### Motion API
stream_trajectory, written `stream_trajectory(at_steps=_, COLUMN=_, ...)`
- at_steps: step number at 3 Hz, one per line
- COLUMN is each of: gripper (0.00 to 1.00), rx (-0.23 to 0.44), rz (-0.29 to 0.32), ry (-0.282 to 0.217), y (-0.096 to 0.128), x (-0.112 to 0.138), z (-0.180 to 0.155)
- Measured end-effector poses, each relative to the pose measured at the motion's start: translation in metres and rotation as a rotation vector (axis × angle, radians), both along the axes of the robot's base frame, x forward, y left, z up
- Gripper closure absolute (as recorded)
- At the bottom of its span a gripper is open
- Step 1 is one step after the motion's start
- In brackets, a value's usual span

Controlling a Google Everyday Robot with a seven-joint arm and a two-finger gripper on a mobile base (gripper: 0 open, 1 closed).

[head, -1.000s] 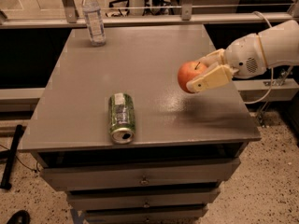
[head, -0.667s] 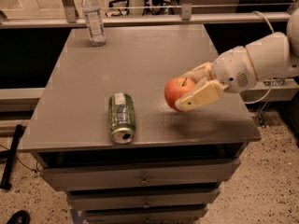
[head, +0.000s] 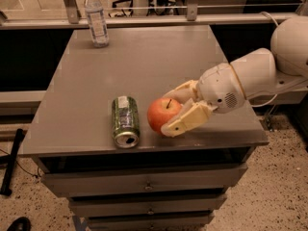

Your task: Move apple near green can

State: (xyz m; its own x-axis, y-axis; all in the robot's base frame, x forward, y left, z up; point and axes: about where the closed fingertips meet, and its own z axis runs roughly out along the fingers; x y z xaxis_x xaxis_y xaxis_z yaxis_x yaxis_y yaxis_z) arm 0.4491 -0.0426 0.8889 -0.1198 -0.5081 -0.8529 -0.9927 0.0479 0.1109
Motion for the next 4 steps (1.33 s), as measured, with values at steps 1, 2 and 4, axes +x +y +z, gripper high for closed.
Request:
stream_trajectory(at_steps=1, gripper=1.00, rx=-0.008, rz=0.030, ry=-0.056, y=0.016, x=0.001, z=-0.005)
stream_trajectory(at_steps=2, gripper=1.00, rx=-0.037, rz=0.025, ry=-0.131, y=0.019, x=0.018, z=-0.008)
stream_trajectory(at_steps=4, gripper=0.82, rx=-0.068, rz=0.029, ry=-0.150, y=0.019, x=0.038, z=-0.025)
